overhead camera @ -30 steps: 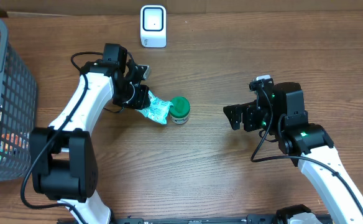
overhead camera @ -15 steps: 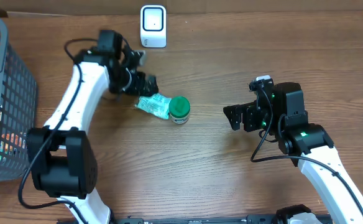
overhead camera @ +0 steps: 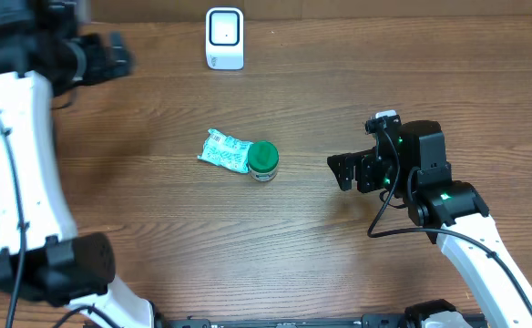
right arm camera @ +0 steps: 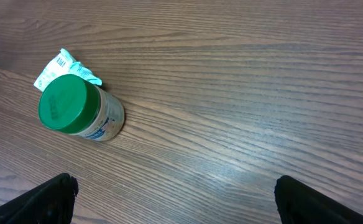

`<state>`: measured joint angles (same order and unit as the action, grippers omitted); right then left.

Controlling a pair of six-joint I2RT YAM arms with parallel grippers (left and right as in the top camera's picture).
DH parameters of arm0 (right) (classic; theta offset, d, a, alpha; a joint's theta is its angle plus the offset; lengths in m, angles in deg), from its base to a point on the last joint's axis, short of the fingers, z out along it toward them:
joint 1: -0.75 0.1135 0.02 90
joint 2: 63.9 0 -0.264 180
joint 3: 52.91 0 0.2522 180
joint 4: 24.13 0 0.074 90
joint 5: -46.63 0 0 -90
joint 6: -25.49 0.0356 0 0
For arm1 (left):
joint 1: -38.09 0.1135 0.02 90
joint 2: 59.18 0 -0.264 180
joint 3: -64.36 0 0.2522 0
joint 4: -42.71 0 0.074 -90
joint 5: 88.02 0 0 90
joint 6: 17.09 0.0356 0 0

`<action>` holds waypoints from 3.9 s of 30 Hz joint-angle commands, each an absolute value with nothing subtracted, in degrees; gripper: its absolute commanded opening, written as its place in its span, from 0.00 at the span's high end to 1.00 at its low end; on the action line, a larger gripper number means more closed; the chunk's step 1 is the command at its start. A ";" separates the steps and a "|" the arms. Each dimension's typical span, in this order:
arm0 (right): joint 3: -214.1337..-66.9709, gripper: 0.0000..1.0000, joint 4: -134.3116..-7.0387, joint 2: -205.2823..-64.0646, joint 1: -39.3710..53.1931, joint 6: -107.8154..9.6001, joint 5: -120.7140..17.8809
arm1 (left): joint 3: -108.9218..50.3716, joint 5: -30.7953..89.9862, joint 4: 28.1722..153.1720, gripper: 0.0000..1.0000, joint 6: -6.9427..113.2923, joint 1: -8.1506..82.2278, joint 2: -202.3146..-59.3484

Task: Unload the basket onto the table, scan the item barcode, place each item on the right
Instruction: 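Reach the left gripper into the basket and grasp the orange packet, then place the small orange packet on the table right of the jar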

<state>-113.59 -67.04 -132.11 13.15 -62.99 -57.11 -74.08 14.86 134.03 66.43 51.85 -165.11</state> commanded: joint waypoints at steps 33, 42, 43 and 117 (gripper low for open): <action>-114.73 0.00 -68.43 -132.08 13.00 -62.77 -57.63 | -25.49 6.49 102.11 0.21 56.20 89.22 -159.67; -114.71 0.00 -68.48 -132.08 13.00 -62.77 -57.63 | -22.81 5.42 99.47 0.25 56.20 88.89 -166.03; -114.71 0.00 -68.46 -132.08 13.00 -62.77 -57.63 | -22.81 5.44 99.47 0.32 56.18 88.89 -167.23; -114.71 0.00 -68.46 -132.08 13.00 -62.75 -57.63 | -44.77 30.95 99.27 0.65 59.44 11.08 -173.77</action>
